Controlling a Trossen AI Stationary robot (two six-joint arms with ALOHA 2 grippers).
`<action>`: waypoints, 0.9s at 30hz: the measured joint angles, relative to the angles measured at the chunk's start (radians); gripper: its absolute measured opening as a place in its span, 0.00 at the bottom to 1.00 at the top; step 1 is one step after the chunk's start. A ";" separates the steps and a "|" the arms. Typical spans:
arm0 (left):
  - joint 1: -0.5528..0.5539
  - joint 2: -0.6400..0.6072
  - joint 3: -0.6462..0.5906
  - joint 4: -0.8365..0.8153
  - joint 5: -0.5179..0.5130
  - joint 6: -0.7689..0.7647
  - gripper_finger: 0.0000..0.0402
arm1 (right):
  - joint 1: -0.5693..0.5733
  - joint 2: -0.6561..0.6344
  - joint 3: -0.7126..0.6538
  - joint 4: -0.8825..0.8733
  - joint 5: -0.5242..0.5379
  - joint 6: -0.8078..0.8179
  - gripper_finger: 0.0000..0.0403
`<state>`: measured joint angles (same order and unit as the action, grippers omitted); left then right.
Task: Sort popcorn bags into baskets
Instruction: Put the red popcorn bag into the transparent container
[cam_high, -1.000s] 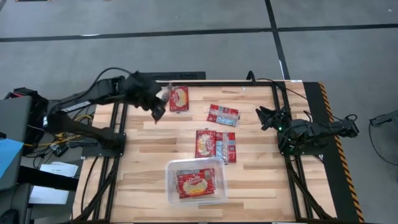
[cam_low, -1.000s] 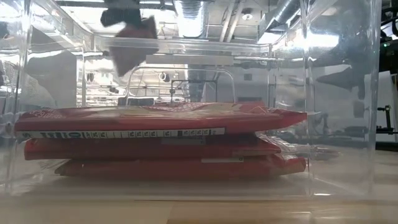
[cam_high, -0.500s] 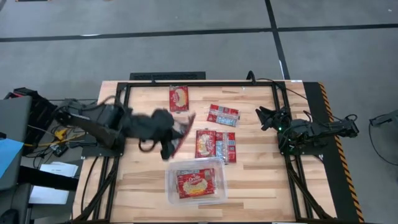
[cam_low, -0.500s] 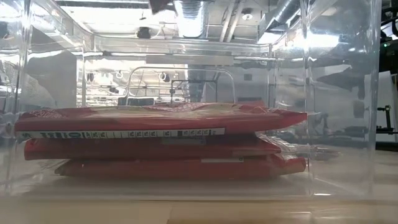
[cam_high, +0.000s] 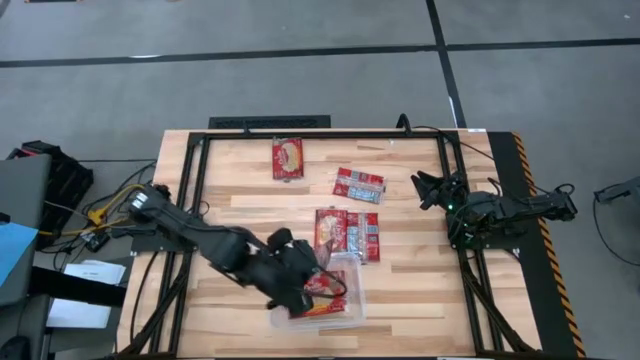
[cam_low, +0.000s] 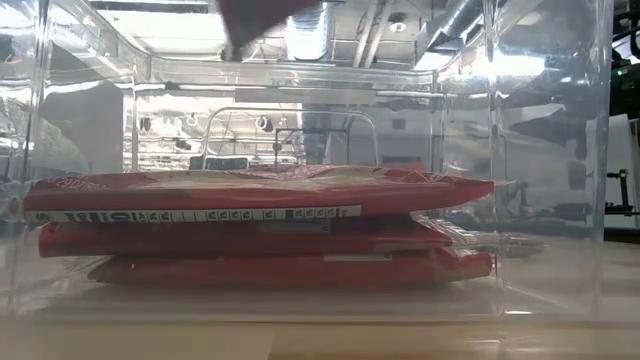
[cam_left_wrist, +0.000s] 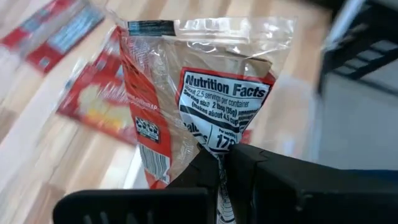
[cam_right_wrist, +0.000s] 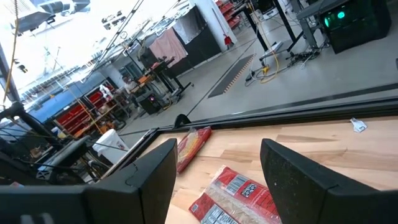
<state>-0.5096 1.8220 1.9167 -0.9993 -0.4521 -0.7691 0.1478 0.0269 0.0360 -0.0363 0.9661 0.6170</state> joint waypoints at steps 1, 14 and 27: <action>0.004 0.018 0.000 -0.008 0.011 -0.004 0.00 | 0.000 0.000 0.000 0.000 0.000 0.000 0.63; 0.035 0.180 0.001 -0.067 0.153 0.056 0.00 | 0.002 0.000 0.000 0.000 0.000 -0.040 0.63; 0.078 0.226 0.001 -0.057 0.208 0.106 0.06 | 0.002 0.000 0.000 0.000 0.000 -0.042 0.63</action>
<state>-0.4316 2.0483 1.9179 -1.0565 -0.2440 -0.6627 0.1497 0.0273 0.0360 -0.0364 0.9665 0.5755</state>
